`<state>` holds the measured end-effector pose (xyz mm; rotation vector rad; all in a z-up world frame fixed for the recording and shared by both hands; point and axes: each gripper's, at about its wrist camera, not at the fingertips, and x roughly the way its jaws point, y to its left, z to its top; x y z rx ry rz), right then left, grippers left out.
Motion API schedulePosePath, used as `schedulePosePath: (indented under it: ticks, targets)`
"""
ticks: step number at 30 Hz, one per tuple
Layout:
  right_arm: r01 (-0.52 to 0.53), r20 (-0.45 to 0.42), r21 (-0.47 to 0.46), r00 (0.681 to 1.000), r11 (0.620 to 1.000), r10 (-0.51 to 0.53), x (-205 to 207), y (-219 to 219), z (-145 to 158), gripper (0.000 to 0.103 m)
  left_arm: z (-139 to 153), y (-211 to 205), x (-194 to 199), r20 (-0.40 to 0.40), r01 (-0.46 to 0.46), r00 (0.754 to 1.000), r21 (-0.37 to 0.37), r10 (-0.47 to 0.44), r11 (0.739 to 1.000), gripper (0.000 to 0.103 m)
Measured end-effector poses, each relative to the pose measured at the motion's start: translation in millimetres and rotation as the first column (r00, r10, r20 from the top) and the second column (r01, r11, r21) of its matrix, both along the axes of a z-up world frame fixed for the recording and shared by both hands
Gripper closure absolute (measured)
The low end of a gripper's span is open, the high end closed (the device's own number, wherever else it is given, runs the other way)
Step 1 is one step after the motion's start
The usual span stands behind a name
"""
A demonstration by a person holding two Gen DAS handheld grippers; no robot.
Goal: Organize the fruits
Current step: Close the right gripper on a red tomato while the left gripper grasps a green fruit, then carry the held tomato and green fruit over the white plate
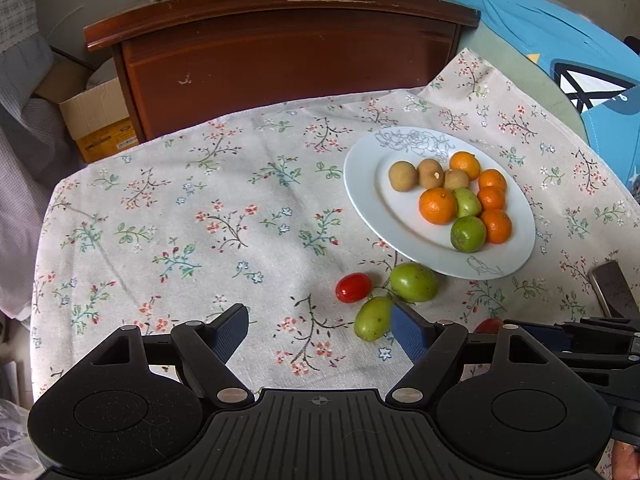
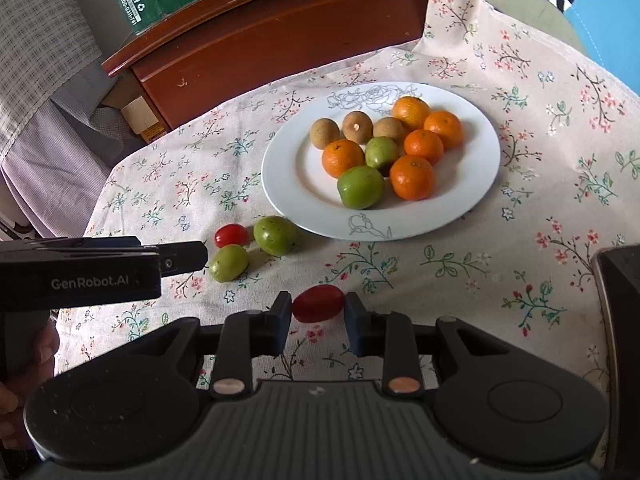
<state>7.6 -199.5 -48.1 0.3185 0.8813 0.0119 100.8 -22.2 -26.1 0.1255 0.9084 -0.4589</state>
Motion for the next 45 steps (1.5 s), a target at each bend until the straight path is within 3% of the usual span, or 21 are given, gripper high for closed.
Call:
schedulePosePath:
  ticks: [6,7,14,16,19,27,30,45]
  targets:
    - [0.046,0.0,0.006,0.999,0.999,-0.046,-6,-8,2,0.074,-9,-10,-2,0.0,0.026,1.0,-0.027,-0.026,0.999,0.029]
    - [0.052,0.001,0.005,0.999,0.999,-0.052,-6,-10,2,0.074,-10,-12,-2,0.002,0.034,0.999,-0.03,-0.034,0.999,0.035]
    - [0.078,-0.006,0.029,0.997,0.996,-0.078,-3,-14,1,0.074,-16,-20,-1,-0.008,0.063,0.998,-0.043,-0.063,0.997,0.051]
    - [0.085,-0.004,0.044,0.996,0.995,-0.085,-3,-15,1,0.074,-18,-22,-2,-0.006,0.074,0.997,-0.045,-0.074,0.996,0.063]
    - [0.087,-0.003,0.051,0.996,0.995,-0.087,-3,-16,1,0.074,-22,-26,-3,-0.008,0.092,0.996,-0.033,-0.092,0.995,0.071]
    - [0.086,-0.002,0.054,0.996,0.995,-0.086,-2,-15,0,0.074,-26,-31,-6,0.013,0.105,0.994,-0.015,-0.105,0.994,0.071]
    - [0.089,-0.003,0.055,0.996,0.995,-0.089,-1,-16,0,0.074,-25,-30,-7,0.018,0.109,0.994,-0.013,-0.109,0.994,0.08]
    - [0.088,0.043,0.082,0.995,0.993,-0.091,0,-19,9,0.074,2,-26,-10,0.085,0.104,0.992,-0.076,-0.097,0.992,0.08]
